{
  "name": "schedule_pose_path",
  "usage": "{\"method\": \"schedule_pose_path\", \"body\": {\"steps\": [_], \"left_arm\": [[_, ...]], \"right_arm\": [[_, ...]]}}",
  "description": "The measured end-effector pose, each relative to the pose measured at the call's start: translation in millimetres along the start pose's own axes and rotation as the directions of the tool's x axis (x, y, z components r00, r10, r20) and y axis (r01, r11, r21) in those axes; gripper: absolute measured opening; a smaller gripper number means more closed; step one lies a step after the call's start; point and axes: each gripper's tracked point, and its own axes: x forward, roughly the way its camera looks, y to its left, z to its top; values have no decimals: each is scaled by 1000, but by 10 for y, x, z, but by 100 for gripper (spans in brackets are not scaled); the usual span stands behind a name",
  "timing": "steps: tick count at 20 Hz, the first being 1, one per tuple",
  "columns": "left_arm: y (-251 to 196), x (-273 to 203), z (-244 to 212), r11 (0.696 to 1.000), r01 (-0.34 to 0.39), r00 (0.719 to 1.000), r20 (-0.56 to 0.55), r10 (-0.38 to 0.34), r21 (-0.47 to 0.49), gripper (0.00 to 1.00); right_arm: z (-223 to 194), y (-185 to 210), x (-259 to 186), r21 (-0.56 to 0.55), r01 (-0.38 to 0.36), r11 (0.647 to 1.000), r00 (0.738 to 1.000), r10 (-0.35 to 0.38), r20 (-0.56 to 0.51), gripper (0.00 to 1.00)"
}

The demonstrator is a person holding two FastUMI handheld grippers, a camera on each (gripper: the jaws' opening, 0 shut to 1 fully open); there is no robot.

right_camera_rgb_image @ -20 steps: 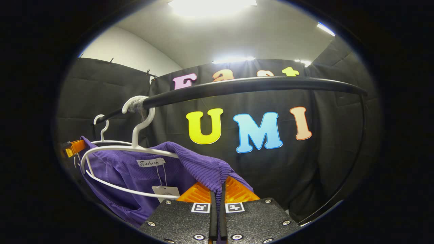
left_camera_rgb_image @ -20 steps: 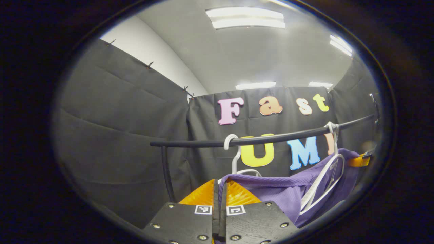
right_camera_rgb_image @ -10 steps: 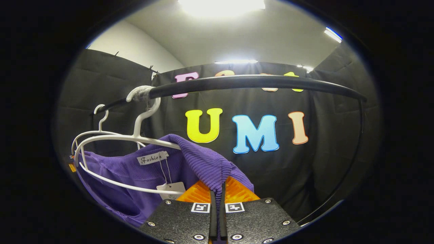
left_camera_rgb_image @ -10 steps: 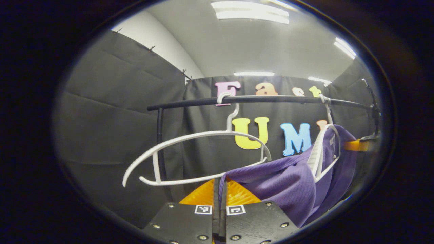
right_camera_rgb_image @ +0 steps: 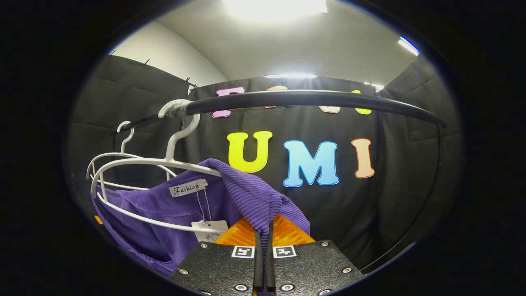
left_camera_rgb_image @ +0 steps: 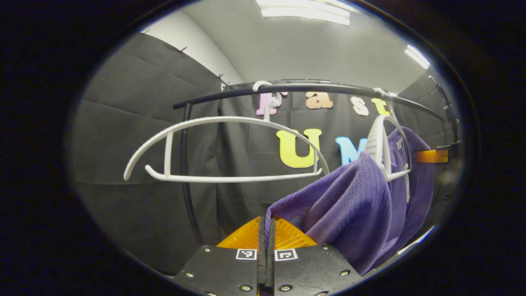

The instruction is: Grasp the clothes on the hanger with both hands and then place them into the laundry hamper below.

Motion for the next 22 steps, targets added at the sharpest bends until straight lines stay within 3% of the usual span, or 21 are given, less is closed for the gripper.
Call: {"method": "schedule_pose_path", "body": {"steps": [4, 5, 6, 7, 8, 10, 11, 12, 14, 22], "left_arm": [[-100, 15, -202, 1000, 10, 1000, -30, -10, -9, 1], [-133, 0, -269, 1000, 10, 999, -41, -11, -16, 5], [-172, -3, -323, 1000, 16, 999, -51, -17, -21, 1], [-202, 1, -378, 1000, 13, 998, -61, -15, -22, 5], [-205, 1, -447, 1000, 7, 997, -76, -8, -19, 1], [-234, -64, -505, 999, 7, 996, -91, -11, -43, 1], [-256, -105, -483, 998, 11, 996, -83, -16, -65, 5], [-300, -156, -409, 997, 17, 998, -64, -22, -72, 0], [-399, -203, -256, 998, 31, 999, -42, -33, -53, 5], [-815, -280, -12, 992, 69, 997, -8, -70, -105, 0]], "right_arm": [[-4, -20, 21, -11, -8, 1000, 1000, 8, 5, 2], [-7, -24, 23, -11, -11, 1000, 1000, 11, 5, 2], [1, -35, 23, -12, -11, 1000, 1000, 11, 7, 2], [13, -43, 17, -13, -13, 1000, 1000, 13, 9, 2], [-32, -40, 19, -16, -20, 1000, 1000, 20, 1, 2], [-102, -3, -5, -18, -48, 999, 999, 47, -18, 2], [-55, -31, -29, -15, -45, 999, 999, 45, -1, 2], [9, -67, -43, -17, -41, 999, 999, 42, 22, 2], [15, -137, -16, -22, -35, 999, 999, 36, 36, 2], [148, -629, 133, -37, 12, 999, 996, -8, 90, 2]]}}
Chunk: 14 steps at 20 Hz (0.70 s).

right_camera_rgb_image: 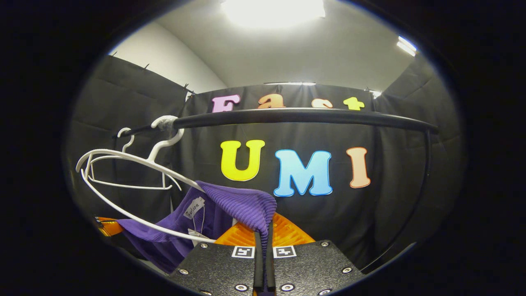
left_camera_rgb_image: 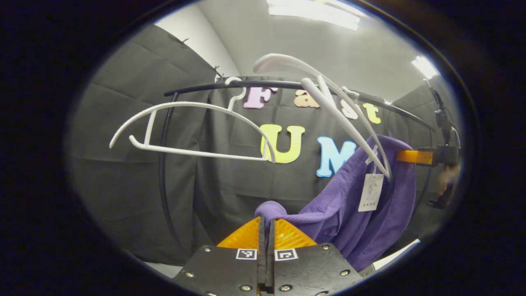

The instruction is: Grasp the clothes on the hanger with both hands and then place them into the laundry hamper below.

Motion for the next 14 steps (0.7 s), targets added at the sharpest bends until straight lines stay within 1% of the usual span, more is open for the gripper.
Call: {"method": "schedule_pose_path", "body": {"steps": [2, 3, 4, 5, 6, 7, 8, 9, 10, 12, 13, 14], "left_arm": [[-48, 26, 65, 1000, -1, 1000, 14, 1, 0, 0], [-89, 1, 103, 1000, -1, 1000, 19, 0, 1, 5], [-123, -7, 147, 1000, -3, 1000, 28, 3, 1, 0], [-147, -32, 186, 1000, -5, 999, 38, 5, -1, 0], [-190, -51, 228, 1000, -5, 999, 47, 5, -7, 5], [-243, -61, 261, 1000, -1, 999, 53, 2, -14, 0], [-298, -31, 289, 1000, -2, 998, 55, 3, -18, 0], [-364, 97, 288, 1000, 0, 998, 57, 1, -21, 5], [-445, 189, 297, 1000, 1, 998, 56, 0, -25, 1], [-663, 354, 279, 999, 13, 998, 56, -12, -31, 1], [-698, 362, 279, 999, 18, 998, 55, -17, -26, 5], [-747, 369, 266, 999, 25, 998, 52, -23, -21, 1]], "right_arm": [[52, -110, 40, -33, 9, 999, 1000, -8, 26, 2], [58, -173, 71, -48, 14, 999, 999, -12, 33, 2], [57, -225, 112, -59, 17, 998, 999, -15, 39, 2], [67, -276, 153, -64, 18, 998, 999, -15, 44, 2], [78, -328, 192, -64, 18, 998, 999, -15, 50, 2], [87, -373, 230, -64, 19, 998, 998, -16, 57, 2], [104, -418, 272, -70, 23, 997, 998, -18, 66, 2], [124, -536, 302, -83, 56, 995, 996, -50, 77, 2], [122, -682, 342, -80, 82, 993, 994, -75, 82, 2], [-10, -796, 400, -21, 82, 996, 996, -81, 44, 2], [-62, -854, 393, -16, 87, 996, 996, -87, 31, 2], [-98, -913, 381, -24, 89, 996, 996, -89, 24, 2]]}}
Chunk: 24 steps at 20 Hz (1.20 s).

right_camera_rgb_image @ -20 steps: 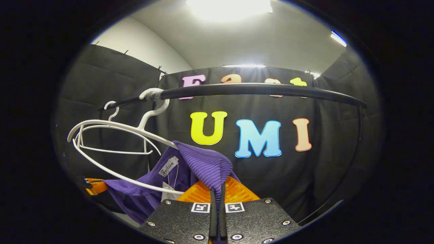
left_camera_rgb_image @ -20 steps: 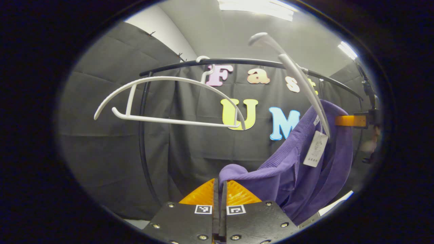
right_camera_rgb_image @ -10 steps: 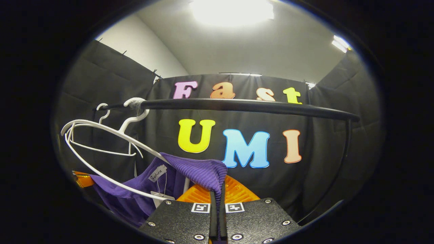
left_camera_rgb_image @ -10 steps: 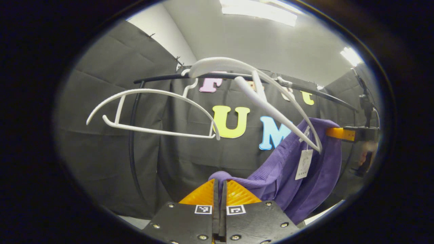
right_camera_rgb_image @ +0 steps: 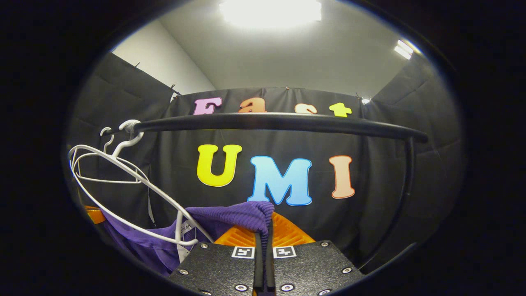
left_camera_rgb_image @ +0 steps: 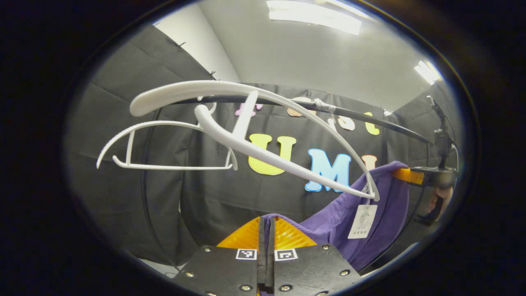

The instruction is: Grasp the clothes on the hanger with both hands and then place them into the laundry hamper below.

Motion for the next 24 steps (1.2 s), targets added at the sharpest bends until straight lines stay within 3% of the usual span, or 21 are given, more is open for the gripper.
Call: {"method": "schedule_pose_path", "body": {"steps": [1, 5, 11, 15, 20, 22, 24], "left_arm": [[-113, -8, -40, 1000, 5, 1000, -7, -5, 3, 5], [-320, 63, -169, 1000, 9, 999, -36, -9, 14, 1], [-537, -234, -237, 999, 3, 998, -61, -1, 41, 1], [-573, -499, -278, 999, 9, 997, -79, -5, 39, 5], [-597, -874, -277, 994, 87, 991, -107, -79, 68, 0], [-547, -1031, -261, 990, 124, 987, -109, -116, 70, 5], [-479, -1182, -232, 984, 170, 981, -109, -163, 54, 0]], "right_arm": [[-40, -52, -2, -13, 6, 1000, 1000, -6, -4, 2], [-234, -227, -34, -1, -3, 1000, 999, 3, -38, 2], [-578, -526, -220, 17, 6, 1000, 994, -4, -111, 2], [-759, -628, -568, 19, 13, 1000, 986, -9, -167, 2], [-734, -494, -984, 30, 36, 999, 979, -29, -200, 2], [-708, -354, -1183, 30, 47, 998, 977, -40, -210, 2], [-663, -189, -1418, 33, 71, 997, 973, -61, -223, 2]]}}
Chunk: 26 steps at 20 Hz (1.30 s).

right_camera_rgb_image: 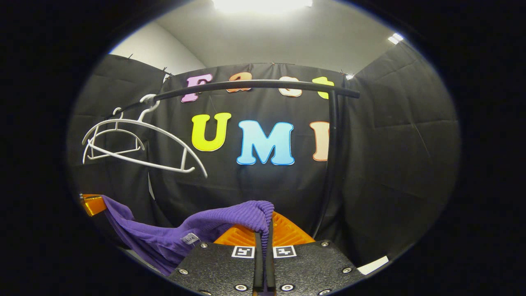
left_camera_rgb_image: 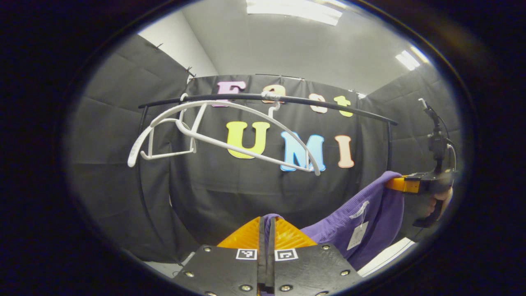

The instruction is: Grasp the clothes on the hanger with both hands and then place them into the laundry hamper below.

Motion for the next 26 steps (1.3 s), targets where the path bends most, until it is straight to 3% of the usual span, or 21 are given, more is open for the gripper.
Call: {"method": "schedule_pose_path", "body": {"steps": [2, 3, 4, 8, 15, 16, 19, 21, 24, 26], "left_arm": [[58, -159, -23, 999, 48, 999, -12, -48, -12, 0], [94, -247, -32, 997, 73, 997, -14, -73, -21, 5], [136, -329, -32, 995, 96, 995, -15, -97, -27, 0], [326, -602, -155, 987, 157, 987, -36, -158, -34, 1], [379, -988, -609, 978, 203, 970, -128, -207, -40, 5], [351, -992, -701, 977, 208, 967, -144, -211, -41, 0], [302, -984, -1064, 976, 213, 953, -211, -218, -46, 5], [264, -960, -1370, 973, 222, 936, -269, -229, -57, 1], [225, -890, -1823, 969, 238, 909, -337, -245, -63, 0], [244, -814, -2096, 968, 238, 891, -379, -249, -75, 5]], "right_arm": [[-20, 148, -288, 10, 29, 1000, 1000, -29, -12, 2], [-30, 238, -441, 18, 41, 999, 999, -40, -14, 2], [-50, 324, -582, 25, 51, 998, 999, -51, -16, 2], [-236, 598, -1086, 50, 88, 995, 995, -86, -46, 2], [-909, 977, -1409, 120, 67, 991, 978, -41, -206, 2], [-1072, 1032, -1416, 119, 54, 991, 970, -24, -242, 2], [-1522, 1189, -1447, 134, 13, 991, 939, 34, -343, 3], [-1792, 1251, -1454, 130, -3, 991, 918, 54, -393, 2], [-2205, 1327, -1311, 129, -4, 992, 882, 65, -468, 3], [-2475, 1321, -1243, 124, 8, 992, 857, 57, -513, 3]]}}
